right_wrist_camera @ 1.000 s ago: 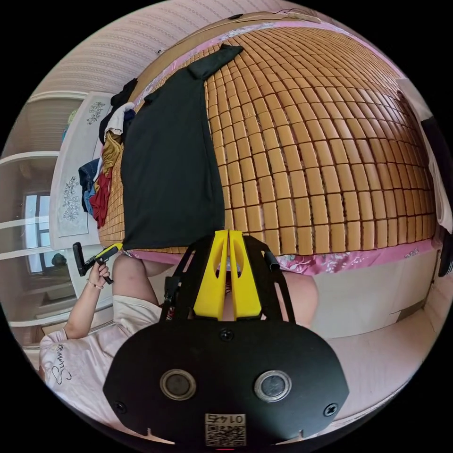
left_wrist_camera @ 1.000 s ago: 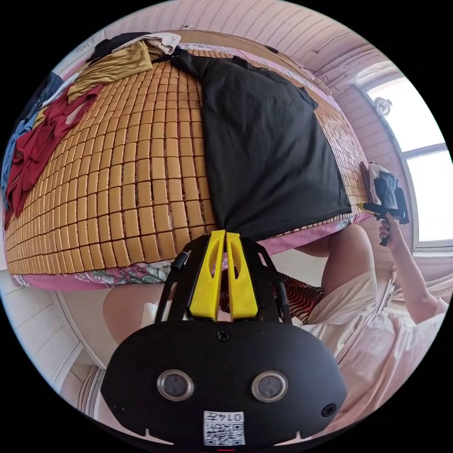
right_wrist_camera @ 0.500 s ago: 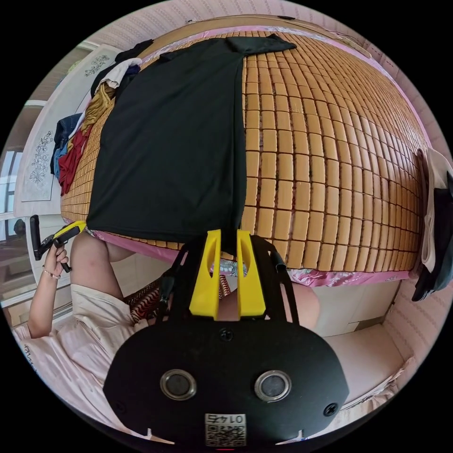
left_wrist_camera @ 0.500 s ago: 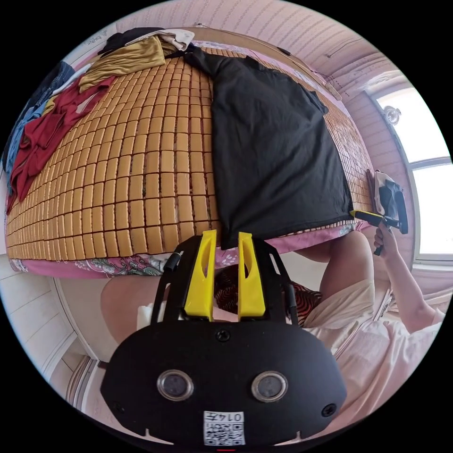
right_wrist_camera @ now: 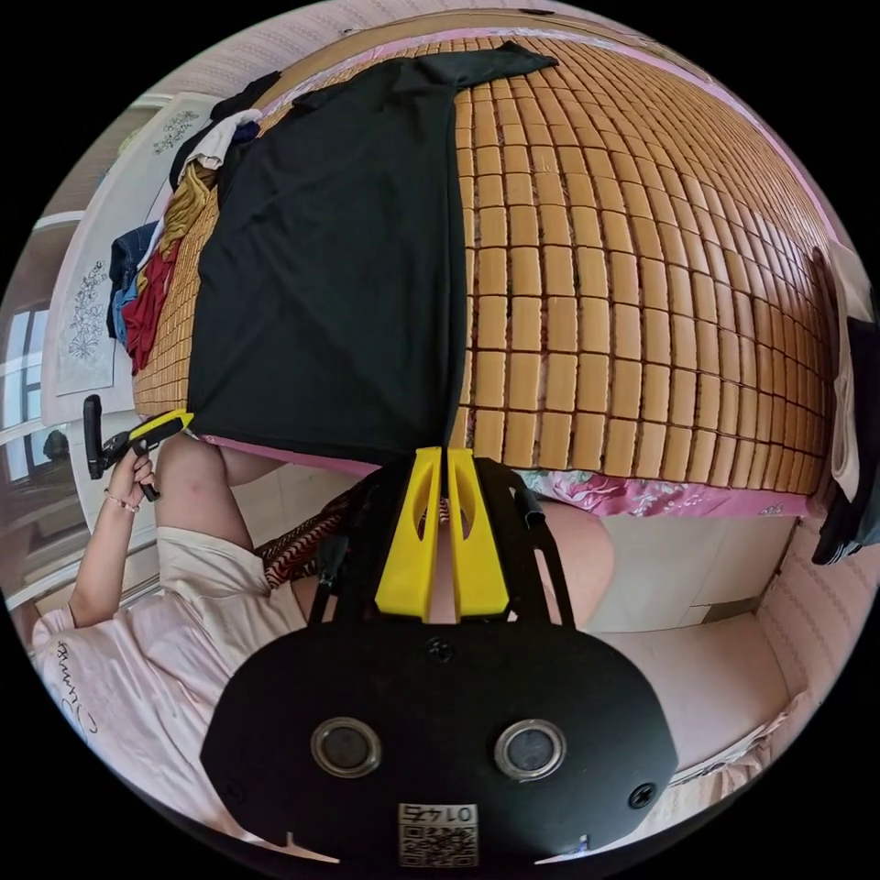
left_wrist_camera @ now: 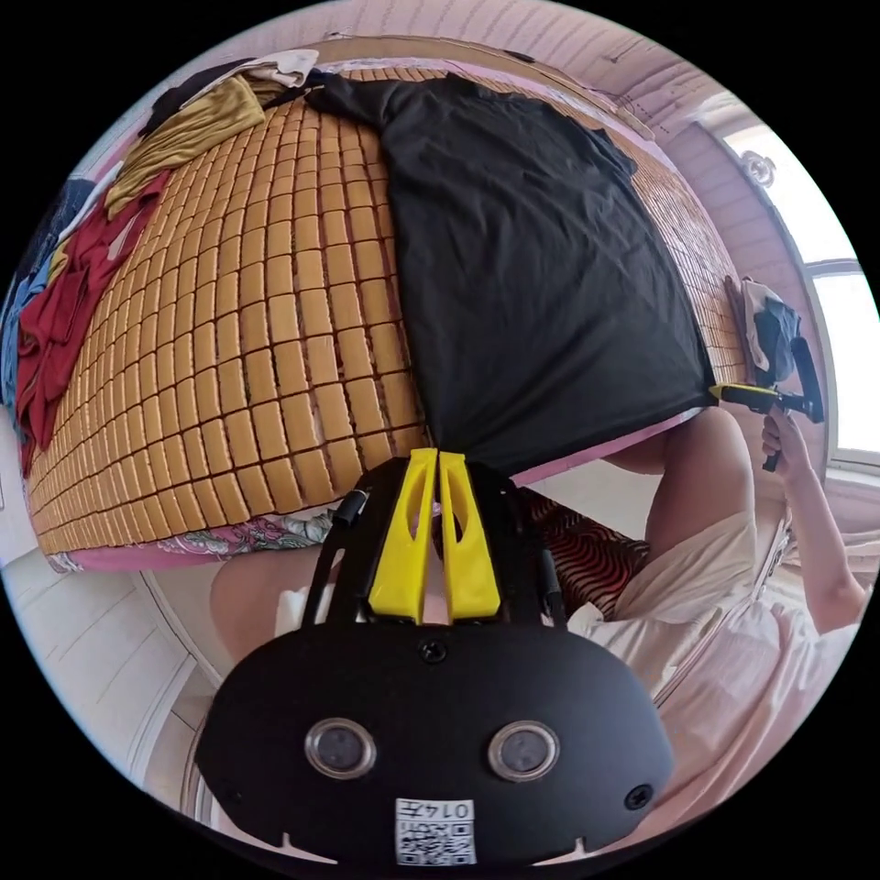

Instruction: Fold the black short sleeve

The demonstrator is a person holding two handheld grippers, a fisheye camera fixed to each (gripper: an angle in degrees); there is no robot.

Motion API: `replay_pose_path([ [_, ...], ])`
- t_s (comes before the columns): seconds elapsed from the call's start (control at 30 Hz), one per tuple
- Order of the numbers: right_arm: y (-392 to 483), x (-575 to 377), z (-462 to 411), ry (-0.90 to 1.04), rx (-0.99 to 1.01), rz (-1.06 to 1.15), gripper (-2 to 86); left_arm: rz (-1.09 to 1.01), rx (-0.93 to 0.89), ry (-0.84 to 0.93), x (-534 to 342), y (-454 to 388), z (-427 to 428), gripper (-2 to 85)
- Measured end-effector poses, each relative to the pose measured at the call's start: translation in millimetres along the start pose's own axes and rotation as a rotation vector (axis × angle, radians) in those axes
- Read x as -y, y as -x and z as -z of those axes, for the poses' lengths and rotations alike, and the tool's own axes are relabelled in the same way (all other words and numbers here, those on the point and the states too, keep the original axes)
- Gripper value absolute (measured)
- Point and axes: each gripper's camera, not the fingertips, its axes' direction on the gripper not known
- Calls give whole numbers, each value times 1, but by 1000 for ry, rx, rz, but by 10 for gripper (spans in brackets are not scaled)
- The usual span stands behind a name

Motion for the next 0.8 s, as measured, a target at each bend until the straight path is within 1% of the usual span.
replay_pose_path([
  [0.07, 5, 3, 4, 18, -12, 14, 4, -39, 24, 31, -4, 0, 0, -7],
  [0.2, 17, 5, 4, 114, -27, 48, 5, -99, 56, 115, -12, -2, -9, -6],
  [0.33, 22, 3, 3, 138, -73, 32, 10, -61, 42, 118, -14, 3, -11, 16],
  [0.43, 20, 1, 11, 141, -111, 4, 36, -46, 50, 69, -19, 13, 3, 44],
  [0.53, 28, 4, 35, 95, -138, 46, 53, -15, 68, -42, -20, 30, 28, 48],
  [0.63, 55, 28, 65, 13, -145, 146, 55, 17, 25, -162, -4, 50, 48, 47],
  [0.7, 89, 64, 84, -51, -123, 254, 56, 36, -1, -264, 21, 64, 60, 47],
  [0.73, 98, 75, 88, -67, -116, 280, 56, 39, -8, -287, 29, 67, 62, 46],
  [0.8, 139, 128, 99, -125, -81, 392, 57, 44, -14, -353, 69, 82, 69, 49],
])
